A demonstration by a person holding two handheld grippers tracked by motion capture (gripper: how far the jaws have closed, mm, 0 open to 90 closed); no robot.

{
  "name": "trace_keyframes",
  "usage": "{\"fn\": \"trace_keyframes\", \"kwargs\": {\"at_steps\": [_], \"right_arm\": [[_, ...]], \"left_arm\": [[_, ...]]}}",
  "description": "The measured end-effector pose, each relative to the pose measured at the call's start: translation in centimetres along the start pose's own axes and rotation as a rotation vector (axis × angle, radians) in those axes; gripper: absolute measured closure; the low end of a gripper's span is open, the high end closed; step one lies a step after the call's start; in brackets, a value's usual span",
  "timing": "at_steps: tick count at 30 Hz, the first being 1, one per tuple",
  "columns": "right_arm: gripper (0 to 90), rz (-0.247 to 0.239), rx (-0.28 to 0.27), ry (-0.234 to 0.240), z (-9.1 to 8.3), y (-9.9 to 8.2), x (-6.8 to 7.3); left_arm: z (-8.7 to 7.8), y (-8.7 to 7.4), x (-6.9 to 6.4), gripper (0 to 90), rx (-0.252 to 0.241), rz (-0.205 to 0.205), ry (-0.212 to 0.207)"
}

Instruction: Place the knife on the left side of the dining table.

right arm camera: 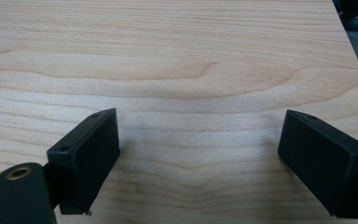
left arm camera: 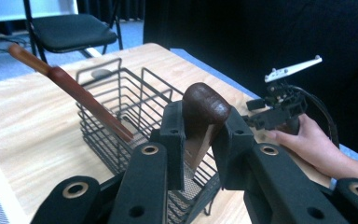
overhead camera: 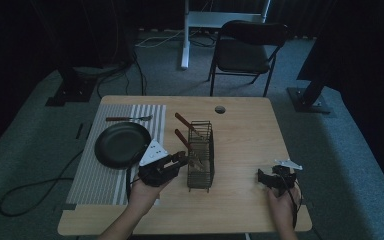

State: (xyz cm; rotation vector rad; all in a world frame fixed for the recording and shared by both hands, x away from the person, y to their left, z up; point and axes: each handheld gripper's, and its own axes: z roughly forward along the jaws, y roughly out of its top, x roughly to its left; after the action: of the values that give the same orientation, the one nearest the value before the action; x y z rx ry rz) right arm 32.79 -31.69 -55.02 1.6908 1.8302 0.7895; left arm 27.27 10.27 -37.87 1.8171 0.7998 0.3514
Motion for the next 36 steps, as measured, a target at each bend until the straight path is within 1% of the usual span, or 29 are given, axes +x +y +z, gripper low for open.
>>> {"fn": "trace_keyframes", "kwargs": {"at_steps": [1,2,3,4,6,7,8,9,11,12,13,15,17,18,19,20,21,22,23,25,26,27,28,29,30,31,32,35,36], "right_arm": [[11.6,0.000,0.000,0.000,0.0,0.0,0.0],[11.6,0.000,0.000,0.000,0.0,0.0,0.0],[11.6,0.000,0.000,0.000,0.0,0.0,0.0],[11.6,0.000,0.000,0.000,0.0,0.0,0.0],[11.6,0.000,0.000,0.000,0.0,0.0,0.0],[11.6,0.000,0.000,0.000,0.0,0.0,0.0],[11.6,0.000,0.000,0.000,0.0,0.0,0.0],[11.6,0.000,0.000,0.000,0.0,0.0,0.0],[11.6,0.000,0.000,0.000,0.0,0.0,0.0],[11.6,0.000,0.000,0.000,0.0,0.0,0.0],[11.6,0.000,0.000,0.000,0.0,0.0,0.0],[11.6,0.000,0.000,0.000,0.0,0.0,0.0],[11.6,0.000,0.000,0.000,0.0,0.0,0.0],[11.6,0.000,0.000,0.000,0.0,0.0,0.0],[11.6,0.000,0.000,0.000,0.0,0.0,0.0],[11.6,0.000,0.000,0.000,0.0,0.0,0.0],[11.6,0.000,0.000,0.000,0.0,0.0,0.0],[11.6,0.000,0.000,0.000,0.0,0.0,0.0],[11.6,0.000,0.000,0.000,0.0,0.0,0.0],[11.6,0.000,0.000,0.000,0.0,0.0,0.0],[11.6,0.000,0.000,0.000,0.0,0.0,0.0],[11.6,0.000,0.000,0.000,0.0,0.0,0.0],[11.6,0.000,0.000,0.000,0.0,0.0,0.0],[11.6,0.000,0.000,0.000,0.0,0.0,0.0],[11.6,0.000,0.000,0.000,0.0,0.0,0.0],[11.6,0.000,0.000,0.000,0.0,0.0,0.0],[11.6,0.000,0.000,0.000,0.0,0.0,0.0],[11.6,0.000,0.000,0.000,0.0,0.0,0.0],[11.6,0.000,0.000,0.000,0.0,0.0,0.0]], "left_arm": [[-0.5,0.3,0.2,76.3,-0.009,0.001,0.003],[-0.5,0.3,0.2,76.4,-0.009,0.001,0.003],[-0.9,0.5,0.2,76.4,-0.012,0.002,0.004],[-1.4,0.7,0.3,76.3,-0.020,0.008,0.012],[-2.2,1.1,0.6,76.4,-0.035,0.004,0.015],[-2.2,1.1,0.6,76.4,-0.035,0.004,0.015],[-3.1,1.4,0.9,76.4,-0.049,0.006,0.030],[-3.1,1.4,0.9,76.4,-0.049,0.006,0.030],[-4.0,1.7,1.2,76.4,-0.061,0.005,0.041],[-4.8,1.8,1.4,76.4,-0.074,0.004,0.050],[-4.8,1.8,1.4,76.4,-0.074,0.004,0.050],[-6.3,2.1,1.9,76.4,-0.096,-0.008,0.056],[-6.6,2.1,2.0,76.4,-0.099,-0.012,0.054],[-7.4,2.3,2.2,76.4,-0.111,-0.015,0.063],[-7.4,2.3,2.2,76.4,-0.111,-0.015,0.063],[-8.2,2.4,2.4,76.4,-0.128,-0.019,0.066],[-8.2,2.4,2.4,76.4,-0.128,-0.019,0.066],[-9.1,2.6,2.5,76.4,-0.139,-0.016,0.067],[-9.5,2.6,2.5,76.4,-0.147,-0.013,0.077],[-9.7,2.7,2.6,76.4,-0.150,-0.013,0.080],[-10.5,2.7,2.8,76.5,-0.155,-0.006,0.102],[-10.5,2.7,2.8,76.5,-0.155,-0.006,0.102],[-11.1,2.6,3.2,76.5,-0.152,-0.010,0.111],[-11.1,2.6,3.2,76.5,-0.152,-0.010,0.111],[-11.7,2.4,3.7,76.5,-0.151,-0.012,0.128],[-11.7,2.4,3.7,76.5,-0.151,-0.012,0.128],[-12.3,2.0,4.1,76.5,-0.150,-0.021,0.141],[-12.6,1.8,4.3,76.5,-0.140,-0.019,0.148],[-12.8,1.3,4.6,76.5,-0.132,-0.024,0.158]]}}
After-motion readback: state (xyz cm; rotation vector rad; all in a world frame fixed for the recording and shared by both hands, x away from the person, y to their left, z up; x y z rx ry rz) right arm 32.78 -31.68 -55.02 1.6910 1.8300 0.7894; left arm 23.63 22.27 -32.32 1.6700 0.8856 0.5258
